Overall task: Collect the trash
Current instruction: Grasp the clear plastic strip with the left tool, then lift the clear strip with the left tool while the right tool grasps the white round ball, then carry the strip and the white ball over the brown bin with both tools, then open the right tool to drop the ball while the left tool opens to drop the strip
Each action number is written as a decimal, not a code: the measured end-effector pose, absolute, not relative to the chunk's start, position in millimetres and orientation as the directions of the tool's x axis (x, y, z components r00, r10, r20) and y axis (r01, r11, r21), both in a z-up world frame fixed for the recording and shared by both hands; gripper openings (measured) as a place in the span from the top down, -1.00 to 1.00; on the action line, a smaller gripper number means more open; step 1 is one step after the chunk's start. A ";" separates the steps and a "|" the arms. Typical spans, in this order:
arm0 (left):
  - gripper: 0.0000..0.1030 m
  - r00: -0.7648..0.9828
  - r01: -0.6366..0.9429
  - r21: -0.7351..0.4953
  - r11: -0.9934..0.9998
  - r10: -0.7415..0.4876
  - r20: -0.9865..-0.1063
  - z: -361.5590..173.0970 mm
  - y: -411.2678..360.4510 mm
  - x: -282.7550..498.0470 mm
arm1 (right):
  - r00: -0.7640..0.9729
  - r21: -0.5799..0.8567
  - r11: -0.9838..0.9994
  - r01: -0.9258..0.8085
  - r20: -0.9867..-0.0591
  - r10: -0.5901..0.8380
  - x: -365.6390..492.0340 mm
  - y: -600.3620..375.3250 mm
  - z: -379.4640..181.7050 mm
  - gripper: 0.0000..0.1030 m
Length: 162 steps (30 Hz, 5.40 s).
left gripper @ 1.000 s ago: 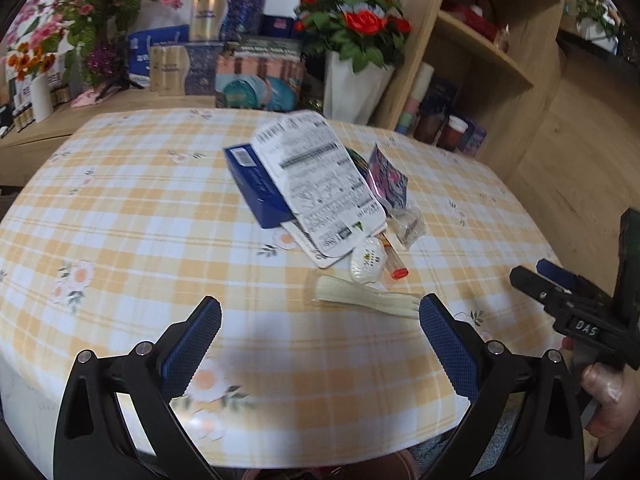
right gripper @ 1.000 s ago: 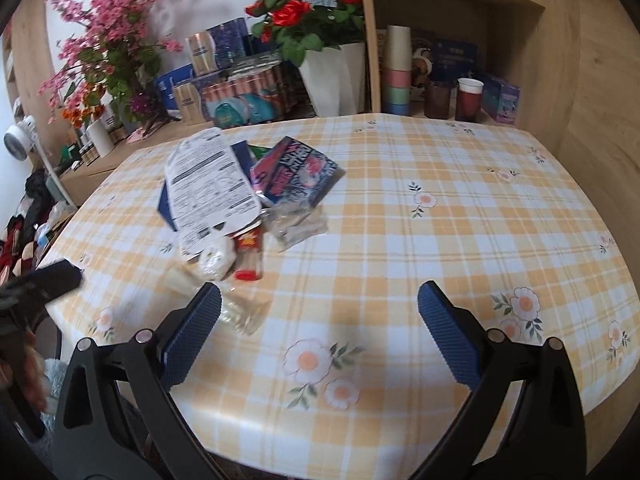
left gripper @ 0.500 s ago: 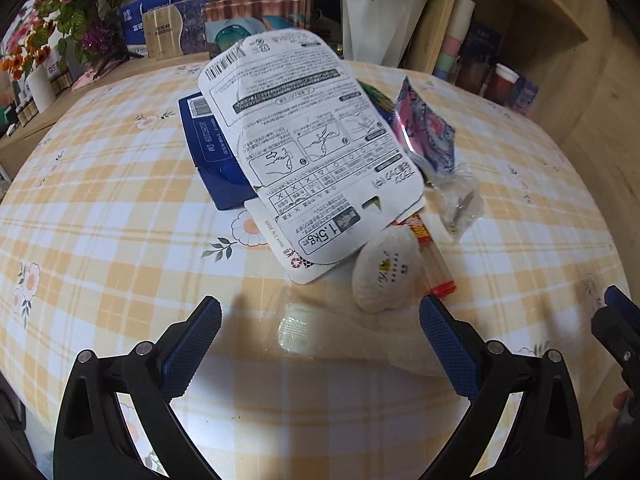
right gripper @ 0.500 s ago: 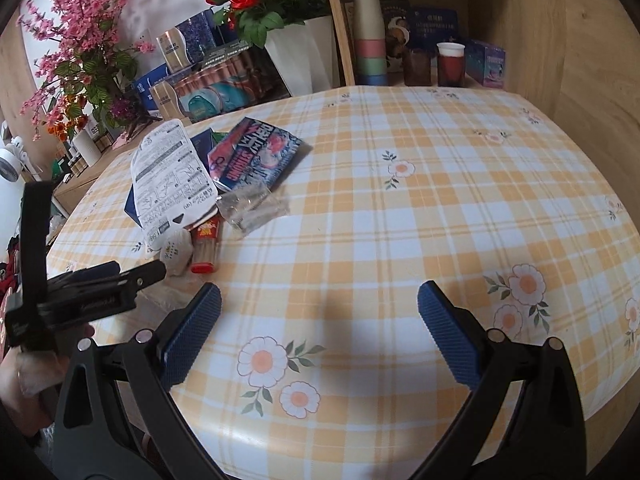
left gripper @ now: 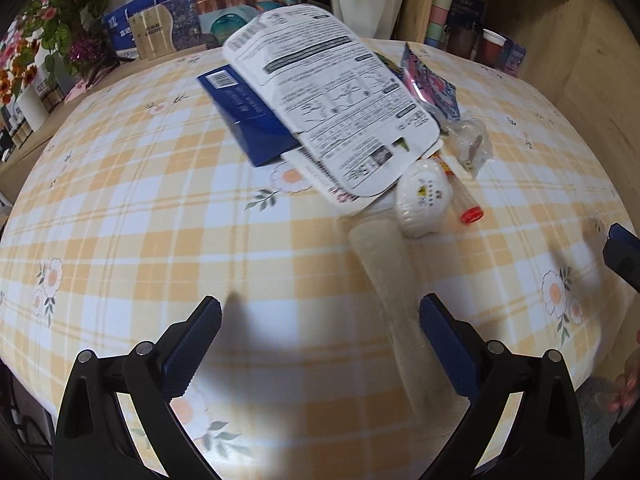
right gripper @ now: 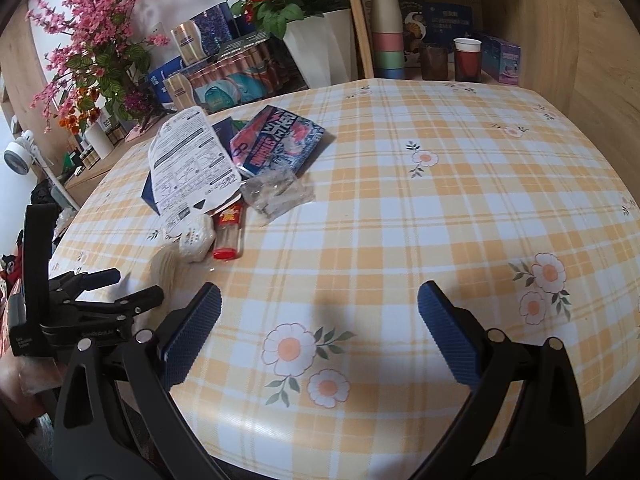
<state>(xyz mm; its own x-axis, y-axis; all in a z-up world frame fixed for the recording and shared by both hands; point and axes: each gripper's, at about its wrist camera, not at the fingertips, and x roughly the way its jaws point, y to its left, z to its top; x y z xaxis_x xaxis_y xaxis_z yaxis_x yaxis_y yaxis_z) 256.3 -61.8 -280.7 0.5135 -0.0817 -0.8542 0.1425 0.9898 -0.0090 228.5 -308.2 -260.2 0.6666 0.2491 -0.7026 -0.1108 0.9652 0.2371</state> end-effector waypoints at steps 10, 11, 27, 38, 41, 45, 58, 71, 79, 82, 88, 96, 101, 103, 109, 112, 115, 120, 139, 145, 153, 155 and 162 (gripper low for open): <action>-0.18 0.526 0.217 -0.039 0.975 -0.151 -0.837 -278.0 -57.6 251.7 | 0.641 0.242 0.954 -0.177 -0.707 0.299 237.1 -292.3 -258.3 -0.67; 0.00 0.530 0.227 -0.041 0.973 -0.159 -0.833 -277.6 -59.6 251.2 | 0.637 0.248 0.951 -0.183 -0.707 0.307 239.2 -290.2 -257.3 -0.67; 0.78 0.572 0.104 -0.181 0.978 -0.208 -0.793 -268.2 9.2 241.4 | 0.499 0.322 0.891 -0.319 -0.742 0.447 291.4 -186.6 -276.5 0.08; 0.78 0.614 0.063 -0.205 0.977 -0.200 -0.763 -260.2 39.0 230.4 | 0.518 0.225 0.945 -0.238 -0.794 0.319 314.5 -167.8 -285.2 0.08; 0.78 0.621 0.069 -0.213 0.975 -0.209 -0.755 -256.6 38.9 226.8 | 0.529 0.128 0.957 -0.259 -0.810 0.252 313.7 -155.5 -285.5 0.08; 0.78 0.636 0.076 -0.226 0.971 -0.221 -0.739 -247.6 39.4 220.9 | 0.544 0.068 0.958 -0.278 -0.811 0.215 307.9 -151.5 -285.5 0.11; 0.78 0.695 0.105 -0.246 0.964 -0.248 -0.675 -199.2 45.2 183.0 | 0.609 0.180 0.936 -0.302 -0.719 0.335 250.0 -176.6 -236.0 0.12; 0.78 0.738 0.173 -0.250 0.953 -0.293 -0.607 -146.1 36.5 123.2 | 0.693 0.132 0.912 -0.389 -0.611 0.384 148.2 -185.9 -184.7 0.12; 0.78 0.759 0.208 -0.256 0.944 -0.321 -0.567 -123.1 29.9 83.3 | 0.716 0.101 0.913 -0.395 -0.588 0.375 106.1 -195.5 -173.5 0.12; 0.78 0.765 0.216 -0.254 0.943 -0.325 -0.556 -117.3 28.6 70.4 | 0.726 0.090 0.912 -0.400 -0.576 0.375 91.8 -198.7 -169.1 0.12; 0.78 0.776 0.218 -0.249 0.944 -0.323 -0.542 -106.9 30.4 49.3 | 0.738 0.092 0.911 -0.402 -0.556 0.382 71.0 -205.1 -164.2 0.12; 0.78 0.790 0.216 -0.248 0.944 -0.318 -0.524 -96.3 31.0 32.8 | 0.739 0.090 0.902 -0.423 -0.541 0.400 51.5 -210.3 -161.1 0.12; 0.78 0.789 0.213 -0.248 0.945 -0.316 -0.526 -95.4 30.4 30.4 | 0.728 0.093 0.892 -0.442 -0.544 0.418 44.3 -212.2 -163.9 0.12; 0.78 0.790 0.209 -0.251 0.945 -0.315 -0.526 -95.0 31.5 30.2 | 0.719 0.094 0.889 -0.449 -0.552 0.422 42.8 -211.9 -167.5 0.12; 0.78 0.790 0.202 -0.252 0.946 -0.309 -0.529 -97.1 34.3 31.2 | 0.698 0.113 0.880 -0.461 -0.567 0.438 43.0 -209.5 -178.1 0.12; 0.78 0.788 0.201 -0.255 0.946 -0.311 -0.531 -99.0 35.2 32.0 | 0.680 0.123 0.872 -0.473 -0.578 0.450 43.6 -206.7 -183.2 0.12; 0.78 0.785 0.200 -0.259 0.945 -0.312 -0.534 -101.3 35.6 32.3 | 0.659 0.128 0.862 -0.491 -0.592 0.463 44.2 -202.3 -187.0 0.11; 0.78 0.779 0.198 -0.263 0.944 -0.314 -0.543 -106.0 35.5 33.4 | 0.645 0.131 0.855 -0.502 -0.601 0.471 43.3 -195.0 -191.3 -0.16; 0.78 0.749 0.268 -0.224 0.937 -0.349 -0.563 -117.3 10.8 25.6 | 0.809 0.126 0.954 -0.272 -0.507 0.297 70.6 -248.0 -154.3 -0.89; 0.78 0.745 0.310 -0.209 0.928 -0.373 -0.552 -114.6 -1.2 16.2 | 0.825 0.117 0.955 -0.271 -0.484 0.293 66.7 -252.7 -143.0 -0.89; 0.78 0.723 0.336 -0.210 0.918 -0.394 -0.567 -119.2 -8.6 10.3 | 0.829 0.117 0.960 -0.255 -0.485 0.279 63.4 -257.2 -144.4 -0.89; 0.78 0.716 0.347 -0.215 0.913 -0.405 -0.568 -119.6 -9.8 9.0 | 0.827 0.119 0.961 -0.251 -0.489 0.277 62.9 -257.9 -144.9 -0.89; -0.17 0.722 0.357 -0.228 0.906 -0.422 -0.548 -117.5 -8.3 8.7 | 0.828 0.110 0.963 -0.246 -0.493 0.268 63.8 -258.0 -146.1 -0.89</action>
<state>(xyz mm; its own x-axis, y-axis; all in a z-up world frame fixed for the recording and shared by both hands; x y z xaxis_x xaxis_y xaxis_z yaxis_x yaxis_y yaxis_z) 8.7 -8.3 -117.5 0.7219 -0.4224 -0.5481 0.3570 0.9059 -0.2279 63.8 -258.0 -146.1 0.8277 0.2677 -0.4932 -0.2457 0.9630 0.1104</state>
